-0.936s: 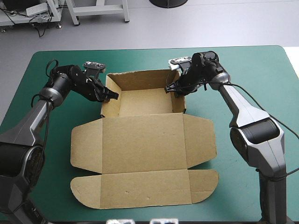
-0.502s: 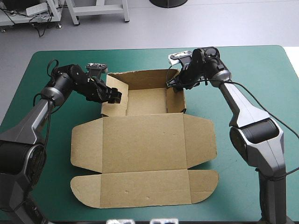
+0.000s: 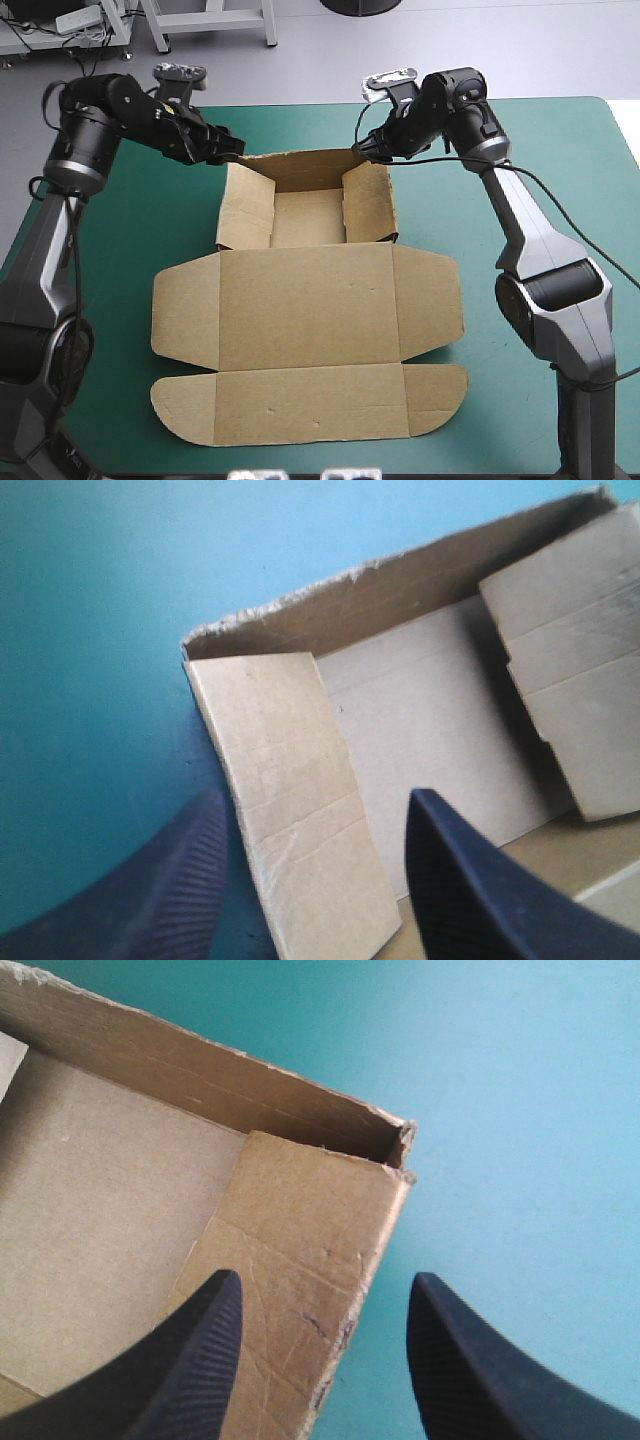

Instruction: Fold the box

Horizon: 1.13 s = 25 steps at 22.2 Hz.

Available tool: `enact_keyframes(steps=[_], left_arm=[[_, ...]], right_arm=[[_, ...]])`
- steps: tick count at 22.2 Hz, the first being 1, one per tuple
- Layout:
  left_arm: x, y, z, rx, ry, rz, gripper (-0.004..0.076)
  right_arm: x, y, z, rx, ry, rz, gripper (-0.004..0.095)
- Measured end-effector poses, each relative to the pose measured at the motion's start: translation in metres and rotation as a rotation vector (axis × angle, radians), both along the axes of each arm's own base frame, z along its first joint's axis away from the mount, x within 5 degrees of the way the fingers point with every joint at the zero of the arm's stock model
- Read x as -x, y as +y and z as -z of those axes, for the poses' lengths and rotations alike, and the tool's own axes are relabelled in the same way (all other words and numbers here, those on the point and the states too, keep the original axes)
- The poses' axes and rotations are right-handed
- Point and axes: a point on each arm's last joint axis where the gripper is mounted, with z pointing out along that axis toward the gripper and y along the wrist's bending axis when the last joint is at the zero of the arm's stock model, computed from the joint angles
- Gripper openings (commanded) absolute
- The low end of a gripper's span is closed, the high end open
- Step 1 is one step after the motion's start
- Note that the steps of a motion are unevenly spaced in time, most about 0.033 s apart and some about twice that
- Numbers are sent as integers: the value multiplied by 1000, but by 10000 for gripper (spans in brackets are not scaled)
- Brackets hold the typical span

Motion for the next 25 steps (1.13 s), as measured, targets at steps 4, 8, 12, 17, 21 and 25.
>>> enact_keyframes(steps=[4,8,12,17,21,25], left_arm=[[72,7,-73,61,-189,31,204],[171,23,-108,63,-333,56,204],[251,37,-76,21,-337,75,204],[314,49,-38,-11,-367,70,204],[355,57,10,-23,-372,65,204],[372,60,45,-27,-357,65,204]], right_arm=[[3,-1,-7,-17,-4,23,476],[3,-1,10,0,54,30,476],[3,-2,35,33,135,32,475],[5,-1,48,40,180,30,471],[3,3,57,15,211,23,308],[-3,4,74,33,245,31,-5]])
